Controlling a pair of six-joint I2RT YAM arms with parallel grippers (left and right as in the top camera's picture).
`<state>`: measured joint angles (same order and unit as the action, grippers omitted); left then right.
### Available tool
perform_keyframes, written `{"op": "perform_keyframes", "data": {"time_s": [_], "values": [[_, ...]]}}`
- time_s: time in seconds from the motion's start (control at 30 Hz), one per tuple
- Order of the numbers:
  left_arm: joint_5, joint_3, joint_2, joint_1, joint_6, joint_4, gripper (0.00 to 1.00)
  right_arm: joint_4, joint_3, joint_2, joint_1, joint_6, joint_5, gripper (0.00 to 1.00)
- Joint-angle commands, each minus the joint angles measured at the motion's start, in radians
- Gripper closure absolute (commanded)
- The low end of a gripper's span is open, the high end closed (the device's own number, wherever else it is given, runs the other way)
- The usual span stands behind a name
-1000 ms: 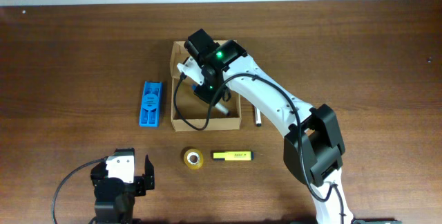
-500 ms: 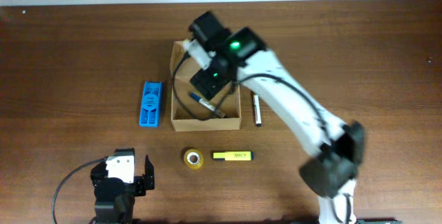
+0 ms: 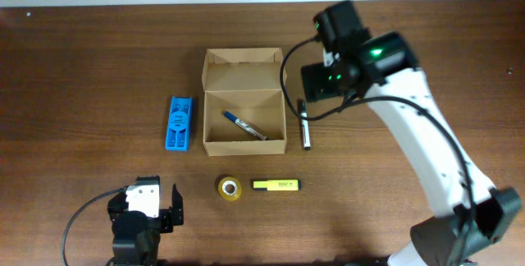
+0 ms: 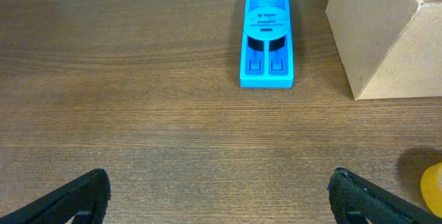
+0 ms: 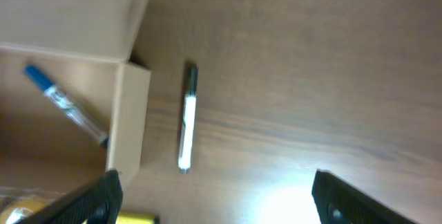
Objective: Pack container
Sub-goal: 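Move the right gripper to the black marker and grasp it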
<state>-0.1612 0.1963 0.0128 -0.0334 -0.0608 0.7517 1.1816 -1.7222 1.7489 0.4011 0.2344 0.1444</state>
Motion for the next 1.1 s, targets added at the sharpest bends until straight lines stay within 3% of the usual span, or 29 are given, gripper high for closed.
{"op": "perform_keyframes", "data": {"time_s": [0.0,0.13,0.4,0.6,0.87,0.97,1.07], "values": [[0.007,-0.006,-0.007,-0.006,-0.016,0.000,0.00,-0.100,0.167,0.019,-0.004,0.073,-0.036,0.10],[0.007,-0.006,-0.007,-0.006,-0.016,0.000,0.00,-0.220,0.318,0.019,-0.006,0.143,-0.040,0.10],[0.007,-0.006,-0.007,-0.006,-0.016,0.000,0.00,-0.432,0.502,0.029,-0.007,0.149,-0.114,0.09],[0.007,-0.006,-0.007,-0.006,-0.016,0.000,0.01,-0.506,0.544,0.065,-0.011,0.148,-0.115,0.11],[0.007,-0.006,-0.007,-0.006,-0.016,0.000,0.00,-0.541,0.544,0.166,-0.011,0.141,-0.114,0.20],[0.007,-0.006,-0.007,-0.006,-0.016,0.000,0.00,-0.544,0.544,0.192,-0.011,0.141,-0.115,0.34],[0.007,-0.006,-0.007,-0.006,-0.016,0.000,0.00,-0.543,0.544,0.207,-0.011,0.141,-0.114,0.55]]}}
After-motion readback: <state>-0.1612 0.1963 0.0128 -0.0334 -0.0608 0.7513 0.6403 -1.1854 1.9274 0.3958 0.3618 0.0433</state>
